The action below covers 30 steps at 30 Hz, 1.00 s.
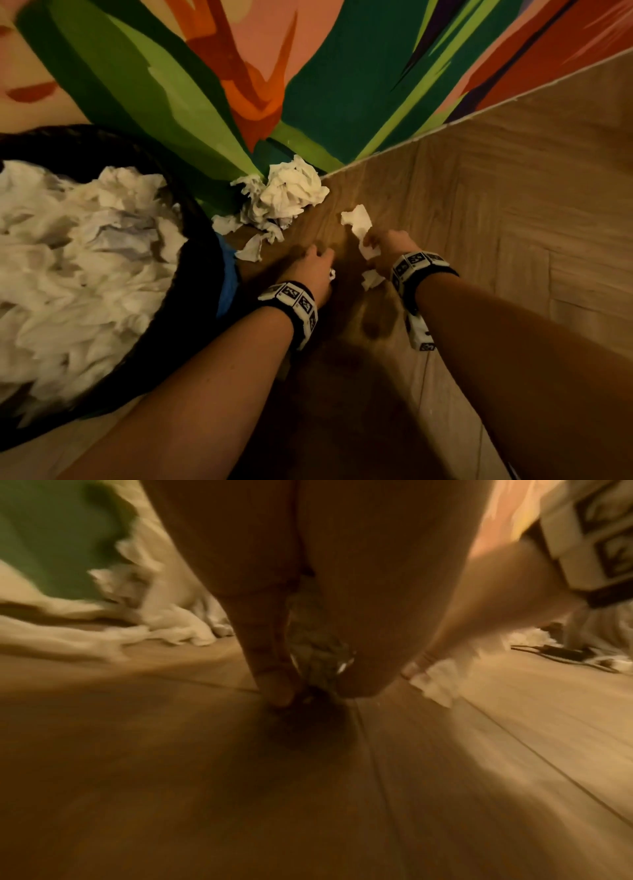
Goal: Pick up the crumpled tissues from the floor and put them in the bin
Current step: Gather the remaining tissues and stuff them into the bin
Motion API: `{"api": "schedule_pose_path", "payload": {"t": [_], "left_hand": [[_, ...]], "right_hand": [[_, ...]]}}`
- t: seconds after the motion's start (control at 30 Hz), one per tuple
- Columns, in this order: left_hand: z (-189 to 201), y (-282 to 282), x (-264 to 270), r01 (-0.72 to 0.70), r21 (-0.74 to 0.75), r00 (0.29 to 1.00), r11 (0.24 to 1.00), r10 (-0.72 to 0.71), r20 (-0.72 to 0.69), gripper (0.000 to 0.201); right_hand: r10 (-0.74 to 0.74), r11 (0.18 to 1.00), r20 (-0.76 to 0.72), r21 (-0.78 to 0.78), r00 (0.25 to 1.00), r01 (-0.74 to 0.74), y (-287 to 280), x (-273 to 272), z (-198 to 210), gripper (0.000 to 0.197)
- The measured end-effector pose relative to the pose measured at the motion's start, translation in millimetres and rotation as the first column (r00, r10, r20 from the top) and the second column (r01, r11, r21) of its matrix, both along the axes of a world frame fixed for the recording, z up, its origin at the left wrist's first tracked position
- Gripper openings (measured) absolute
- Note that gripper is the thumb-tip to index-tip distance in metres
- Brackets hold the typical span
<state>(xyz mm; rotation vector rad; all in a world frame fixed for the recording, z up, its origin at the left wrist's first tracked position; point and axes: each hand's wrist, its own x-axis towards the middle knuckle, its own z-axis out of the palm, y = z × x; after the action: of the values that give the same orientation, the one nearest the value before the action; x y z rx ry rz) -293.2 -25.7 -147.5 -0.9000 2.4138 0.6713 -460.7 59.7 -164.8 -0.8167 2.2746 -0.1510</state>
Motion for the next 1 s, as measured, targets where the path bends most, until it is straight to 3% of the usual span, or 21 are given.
{"api": "schedule_pose_path", "payload": {"t": [0.07,0.2,0.3,0.4,0.57,0.7,0.83,0.9,1.0], "left_hand": [[11,3,13,0.006,0.018,1.000,1.000,-0.005,-0.017,0.040],[45,12,28,0.047,-0.013,0.990,0.999,-0.048,-0.133,0.030],[81,18,28,0.067,-0.016,0.955,0.998,-0.068,-0.287,0.027],[124,23,32,0.056,-0.033,0.916,0.998,-0.064,-0.396,0.030],[194,33,60,-0.006,-0.107,0.750,0.994,-0.066,-0.658,0.024],[246,27,88,-0.069,-0.218,0.628,0.974,-0.127,-0.767,0.021],[295,-8,122,-0.275,-0.303,0.555,0.912,-0.107,-0.825,0.021],[307,-32,146,-0.370,-0.323,0.583,0.871,-0.053,-0.811,0.027],[303,-60,185,-0.482,-0.299,0.660,0.824,0.117,-0.742,0.039]], "right_hand": [[-0.066,0.998,0.046,-0.012,0.997,0.067,8,10,0,0.041],[-0.001,1.000,-0.052,-0.019,0.999,0.000,11,22,18,0.023],[-0.046,0.998,-0.103,-0.054,0.994,0.041,4,32,45,0.036],[-0.063,0.987,-0.122,-0.154,0.991,0.043,-7,45,84,0.016],[-0.011,0.959,-0.277,-0.275,0.961,-0.068,-18,60,152,0.007],[-0.099,0.830,-0.221,-0.557,0.970,-0.042,-24,82,197,0.010],[-0.146,0.666,-0.121,-0.746,0.982,0.007,-48,118,247,0.028],[-0.059,0.544,0.063,-0.835,0.996,0.084,-64,145,266,0.009],[0.151,0.512,0.023,-0.857,0.988,-0.058,-78,191,280,0.030]]}}
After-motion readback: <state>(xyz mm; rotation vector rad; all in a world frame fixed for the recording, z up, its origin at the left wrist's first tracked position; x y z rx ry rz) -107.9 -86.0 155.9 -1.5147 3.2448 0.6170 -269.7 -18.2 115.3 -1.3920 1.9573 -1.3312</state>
